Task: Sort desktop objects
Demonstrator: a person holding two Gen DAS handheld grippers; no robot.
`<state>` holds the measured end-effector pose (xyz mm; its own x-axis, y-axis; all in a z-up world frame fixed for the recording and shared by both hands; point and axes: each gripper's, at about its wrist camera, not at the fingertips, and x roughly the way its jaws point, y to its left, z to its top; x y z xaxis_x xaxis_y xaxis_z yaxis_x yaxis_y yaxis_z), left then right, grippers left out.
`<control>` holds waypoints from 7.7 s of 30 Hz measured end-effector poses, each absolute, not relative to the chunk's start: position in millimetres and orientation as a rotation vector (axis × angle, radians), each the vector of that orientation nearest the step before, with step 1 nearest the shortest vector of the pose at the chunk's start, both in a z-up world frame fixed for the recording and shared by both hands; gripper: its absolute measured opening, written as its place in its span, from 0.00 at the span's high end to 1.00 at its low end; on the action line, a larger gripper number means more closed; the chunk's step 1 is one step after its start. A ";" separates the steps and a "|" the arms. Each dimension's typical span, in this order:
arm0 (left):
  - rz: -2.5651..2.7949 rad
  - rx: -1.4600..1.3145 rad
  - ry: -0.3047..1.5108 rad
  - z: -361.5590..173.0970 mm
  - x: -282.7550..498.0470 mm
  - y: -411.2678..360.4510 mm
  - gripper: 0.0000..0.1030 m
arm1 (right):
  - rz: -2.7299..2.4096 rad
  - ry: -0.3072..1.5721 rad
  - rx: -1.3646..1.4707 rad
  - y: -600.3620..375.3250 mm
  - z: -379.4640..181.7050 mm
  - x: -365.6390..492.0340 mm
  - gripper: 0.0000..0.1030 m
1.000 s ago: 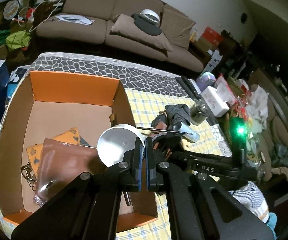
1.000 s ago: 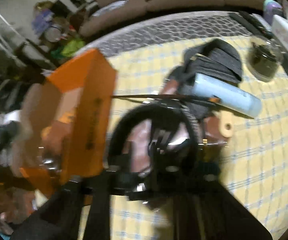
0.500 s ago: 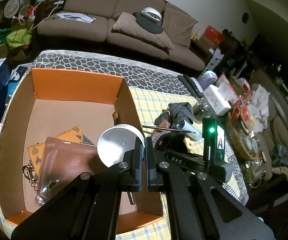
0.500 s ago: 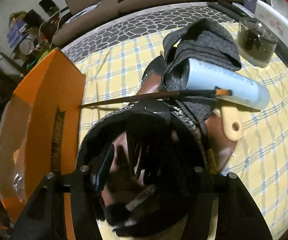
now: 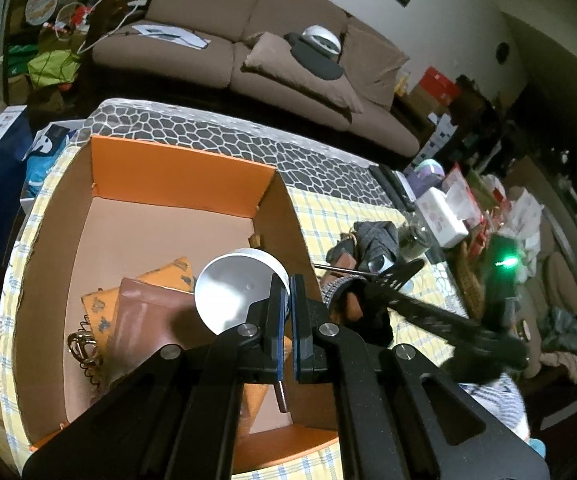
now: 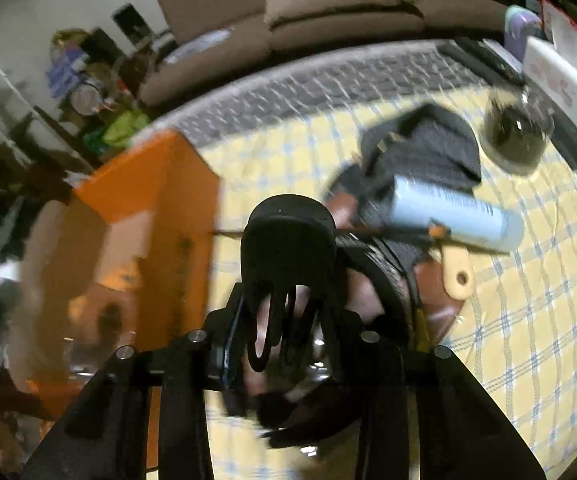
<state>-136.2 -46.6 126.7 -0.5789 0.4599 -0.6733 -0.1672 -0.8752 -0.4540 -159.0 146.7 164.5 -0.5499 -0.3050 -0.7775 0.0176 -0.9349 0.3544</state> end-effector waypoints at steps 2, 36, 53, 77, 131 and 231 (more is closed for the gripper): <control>2.465 -1.197 -0.505 124.1 -137.6 -49.9 0.98 | -2.552 -0.465 1.319 138.5 178.6 -156.4 0.65; 2.485 -1.357 -0.676 81.2 -163.4 -87.6 0.34 | -2.518 -0.241 1.226 47.1 176.3 -177.3 0.35; 2.580 -1.360 -0.482 95.6 -155.5 -67.9 0.00 | -2.601 -0.172 1.213 70.2 184.5 -167.0 0.22; 2.542 -1.337 -0.242 102.6 -141.2 -5.7 0.00 | -2.724 -0.150 1.288 153.4 180.3 -158.5 0.12; 2.482 -1.305 -0.041 97.1 -135.7 75.7 0.79 | -2.541 -0.478 1.120 193.2 216.7 -134.1 0.89; 2.796 -1.230 -0.213 75.8 -6.0 -50.5 0.00 | -2.705 -0.130 1.187 108.8 167.0 -46.3 0.02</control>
